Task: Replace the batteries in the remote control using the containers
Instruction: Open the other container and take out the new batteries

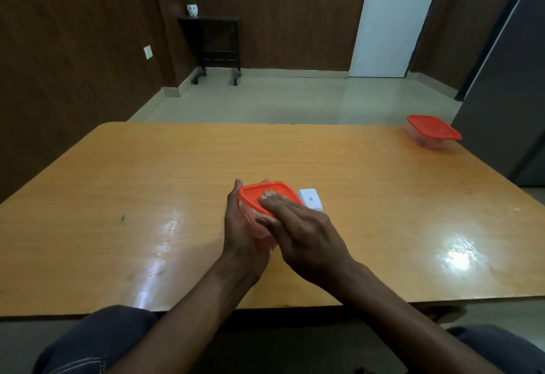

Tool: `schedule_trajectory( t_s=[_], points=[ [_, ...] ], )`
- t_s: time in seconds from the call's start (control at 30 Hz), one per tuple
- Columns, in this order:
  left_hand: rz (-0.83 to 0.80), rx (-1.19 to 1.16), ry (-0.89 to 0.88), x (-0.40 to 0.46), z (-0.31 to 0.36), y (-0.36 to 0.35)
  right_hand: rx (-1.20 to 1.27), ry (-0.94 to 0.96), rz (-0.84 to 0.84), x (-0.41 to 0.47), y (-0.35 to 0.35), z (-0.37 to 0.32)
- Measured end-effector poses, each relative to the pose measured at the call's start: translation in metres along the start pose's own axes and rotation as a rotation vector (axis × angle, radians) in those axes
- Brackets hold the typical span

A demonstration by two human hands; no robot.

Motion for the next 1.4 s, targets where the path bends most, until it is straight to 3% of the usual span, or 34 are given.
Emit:
schedule_trajectory(
  t_s=[0.37, 0.53, 0.67, 0.83, 0.93, 1.03, 1.1, 1.23, 1.4],
  points=[
    [-0.004, 0.076, 0.016, 0.008, -0.005, 0.000, 0.049, -0.163, 0.136, 0.015, 0.040, 0.030],
    [-0.055, -0.002, 0.011, 0.012, -0.006, -0.006, -0.238, 0.030, 0.053, 0.013, 0.033, 0.016],
    [-0.052, -0.035, 0.018, 0.014, -0.006, -0.013, -0.212, -0.036, 0.164, 0.018, 0.050, 0.024],
    [-0.016, -0.051, -0.005, 0.017, -0.007, -0.005, -0.034, -0.400, 0.339, 0.007, 0.071, 0.081],
    [-0.025, -0.097, 0.026, 0.014, -0.008, -0.009, 0.212, -0.810, 0.386, -0.014, 0.061, 0.125],
    [-0.026, -0.096, 0.013, 0.012, -0.009, -0.010, 0.553, -1.257, 0.541, -0.046, 0.041, 0.166],
    [-0.044, -0.088, -0.005, 0.013, -0.010, -0.009, 0.711, -1.442, 0.623, -0.062, 0.026, 0.184],
    [-0.072, -0.073, 0.017, 0.012, -0.015, -0.013, 0.843, -1.602, 0.697, -0.079, 0.005, 0.202],
    [-0.078, -0.039, 0.067, 0.012, -0.020, -0.012, 0.674, -1.641, 0.570, -0.087, 0.000, 0.207]
  ],
)
Point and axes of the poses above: each hand's wrist, its own x-axis towards the middle knuckle, its own y-axis out of the back of the hand, z = x × y, the point moved 8 cm from there along x, towards the middle knuckle, and after that the axes turned 2 degrees about y, right-handed, at the moved point
